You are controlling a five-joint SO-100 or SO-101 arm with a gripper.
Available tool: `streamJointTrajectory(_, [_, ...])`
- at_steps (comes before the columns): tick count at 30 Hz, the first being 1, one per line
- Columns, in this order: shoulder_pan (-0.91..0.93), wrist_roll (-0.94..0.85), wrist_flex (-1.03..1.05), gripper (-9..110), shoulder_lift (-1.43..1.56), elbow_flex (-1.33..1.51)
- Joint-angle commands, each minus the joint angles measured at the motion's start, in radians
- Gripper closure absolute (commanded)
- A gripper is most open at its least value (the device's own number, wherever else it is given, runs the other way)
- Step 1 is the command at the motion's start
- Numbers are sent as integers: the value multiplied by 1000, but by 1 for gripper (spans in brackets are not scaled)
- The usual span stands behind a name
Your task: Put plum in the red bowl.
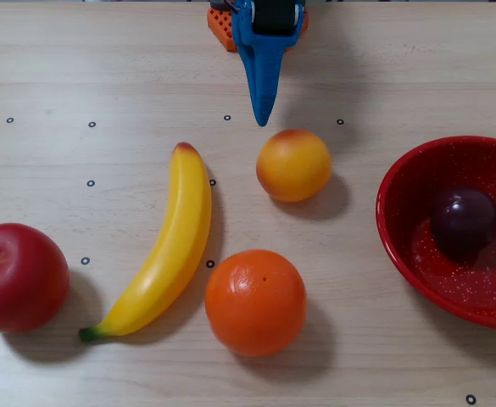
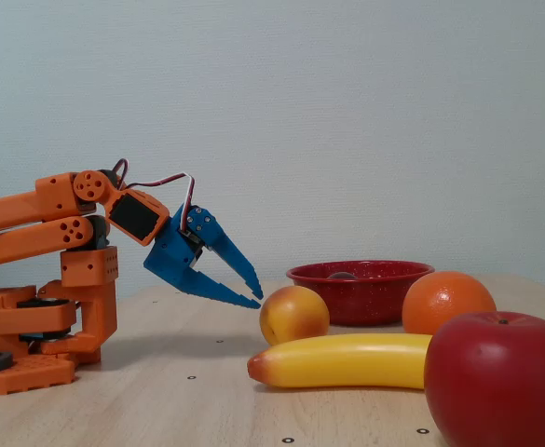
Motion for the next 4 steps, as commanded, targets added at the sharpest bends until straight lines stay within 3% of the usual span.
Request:
streamJointTrajectory(1, [-12, -21, 5, 102, 21, 41])
streamJointTrajectory(4, [-12, -21, 5, 102, 21, 41])
